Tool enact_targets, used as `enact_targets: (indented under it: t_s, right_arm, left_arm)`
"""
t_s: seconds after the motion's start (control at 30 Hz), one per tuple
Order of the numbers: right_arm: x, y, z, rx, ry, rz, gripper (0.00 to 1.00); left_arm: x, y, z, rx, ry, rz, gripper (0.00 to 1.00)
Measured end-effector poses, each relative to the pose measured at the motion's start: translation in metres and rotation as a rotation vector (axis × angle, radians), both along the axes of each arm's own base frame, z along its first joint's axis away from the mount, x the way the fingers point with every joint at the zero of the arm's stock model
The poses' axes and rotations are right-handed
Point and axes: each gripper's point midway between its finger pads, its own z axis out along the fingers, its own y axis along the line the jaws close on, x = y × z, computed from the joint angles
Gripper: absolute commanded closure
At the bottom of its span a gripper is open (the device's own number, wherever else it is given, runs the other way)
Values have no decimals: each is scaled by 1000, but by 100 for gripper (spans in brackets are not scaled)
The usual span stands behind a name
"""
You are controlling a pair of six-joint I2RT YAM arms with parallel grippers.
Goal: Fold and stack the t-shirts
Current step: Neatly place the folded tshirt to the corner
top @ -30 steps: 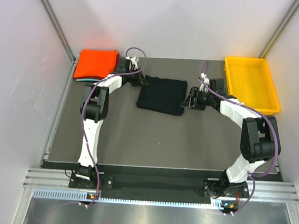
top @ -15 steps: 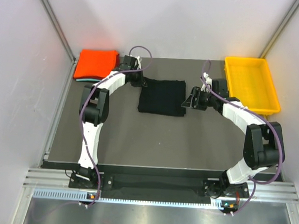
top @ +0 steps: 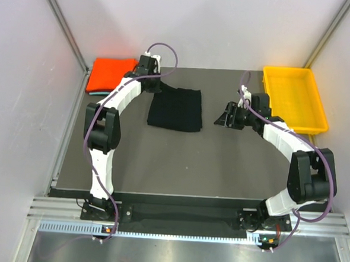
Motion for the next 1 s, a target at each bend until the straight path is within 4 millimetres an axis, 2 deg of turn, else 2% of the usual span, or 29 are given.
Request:
enact_targets:
  t_s: [0.2,0.47,0.57,0.7,1.0]
  right_arm:
    - [-3,1,-3,21,14,3,42]
    - [-1,3,1,41,1,7,42]
    - [-1,3,0,39,4,7,42]
    - [0,2,-2,33,8,2,42]
    - [1,1,-3,27,4,-6,42]
  left_arm:
    - [20,31,36,148,-113,-9,100]
    - [54,84,109,310,-293,64,100]
    - [62,101,130,362,-347,96,100]
    - [67,116,139,420,-378,103,100]
    - [84,135,130,533,-389,68,100]
